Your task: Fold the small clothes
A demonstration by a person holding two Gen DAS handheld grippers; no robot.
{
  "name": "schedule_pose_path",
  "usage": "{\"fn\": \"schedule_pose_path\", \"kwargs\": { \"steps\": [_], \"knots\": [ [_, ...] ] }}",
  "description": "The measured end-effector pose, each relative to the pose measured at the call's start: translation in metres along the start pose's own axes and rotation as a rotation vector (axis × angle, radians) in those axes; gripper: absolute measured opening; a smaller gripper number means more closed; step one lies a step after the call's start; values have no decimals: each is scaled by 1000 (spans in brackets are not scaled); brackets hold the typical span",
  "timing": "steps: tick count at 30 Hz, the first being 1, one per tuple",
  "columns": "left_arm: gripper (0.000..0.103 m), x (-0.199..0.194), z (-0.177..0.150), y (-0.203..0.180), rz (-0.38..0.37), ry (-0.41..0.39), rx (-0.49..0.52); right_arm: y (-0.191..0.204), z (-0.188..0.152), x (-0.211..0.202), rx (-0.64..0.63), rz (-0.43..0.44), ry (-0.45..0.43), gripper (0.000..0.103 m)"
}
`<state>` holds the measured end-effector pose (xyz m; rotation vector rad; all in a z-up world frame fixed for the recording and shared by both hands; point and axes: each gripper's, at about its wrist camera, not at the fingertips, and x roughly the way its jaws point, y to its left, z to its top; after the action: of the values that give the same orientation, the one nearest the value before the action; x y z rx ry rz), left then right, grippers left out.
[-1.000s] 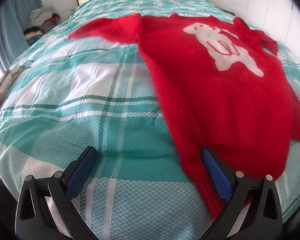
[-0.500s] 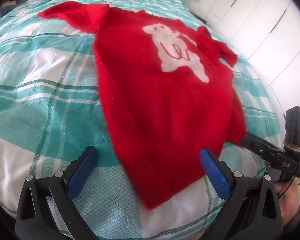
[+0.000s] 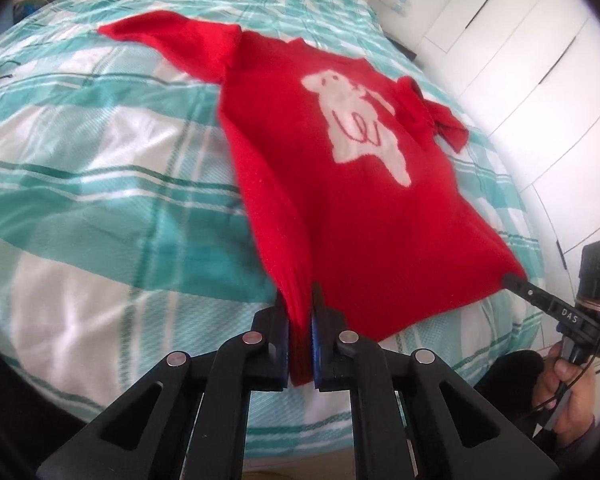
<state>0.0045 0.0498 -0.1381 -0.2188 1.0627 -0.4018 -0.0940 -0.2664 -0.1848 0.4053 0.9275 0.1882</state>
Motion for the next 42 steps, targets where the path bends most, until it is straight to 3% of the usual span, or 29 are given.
{"fn": "schedule_pose_path", "kwargs": {
  "steps": [5, 9, 13, 18, 21, 25, 26, 27, 28, 29, 30, 31, 34, 36, 39, 42],
  "knots": [
    [6, -51, -2, 14, -18, -40, 36, 24, -17, -56, -31, -25, -35, 4],
    [5, -52, -21, 24, -1, -16, 55, 50, -39, -62, -41, -44, 2, 4],
    [5, -27, -48, 53, -1, 68, 0, 52, -64, -39, -9, -107, 95, 4],
    [5, 4, -58, 58, 37, 90, 12, 38, -77, 7, 43, -174, 205, 4],
    [9, 9, -56, 49, 69, 103, 87, 41, -74, 19, 22, -211, 223, 4],
    [13, 8, -52, 53, 39, 125, 81, 36, -72, 21, 65, -209, 220, 8],
    [17, 5, -51, 53, 33, 126, 88, 35, -72, 21, 75, -208, 225, 8],
    [29, 1, -52, 53, 35, 122, 96, 35, -72, 19, 84, -209, 225, 10],
    [38, -6, -53, 52, 46, 112, 106, 36, -72, 17, 89, -213, 221, 18],
    [58, -14, -53, 52, 60, 95, 114, 36, -72, 11, 87, -220, 218, 25],
    [71, -23, -54, 51, 76, 74, 119, 37, -72, 3, 81, -234, 212, 41],
    [72, -33, -54, 52, 82, 51, 126, 37, -70, -8, 72, -251, 197, 51],
    [74, -61, -44, 51, 88, -28, 138, 29, -54, -53, 25, -313, 125, 52],
    [79, -74, -30, 48, 83, -92, 130, 19, -27, -86, -36, -383, 42, 52],
    [87, -81, 0, 39, 21, -181, 115, 0, 33, -117, -149, -468, -119, 63],
    [89, -67, 26, 24, -33, -226, 109, -38, 96, -105, -172, -420, -215, 69]
  ]
}}
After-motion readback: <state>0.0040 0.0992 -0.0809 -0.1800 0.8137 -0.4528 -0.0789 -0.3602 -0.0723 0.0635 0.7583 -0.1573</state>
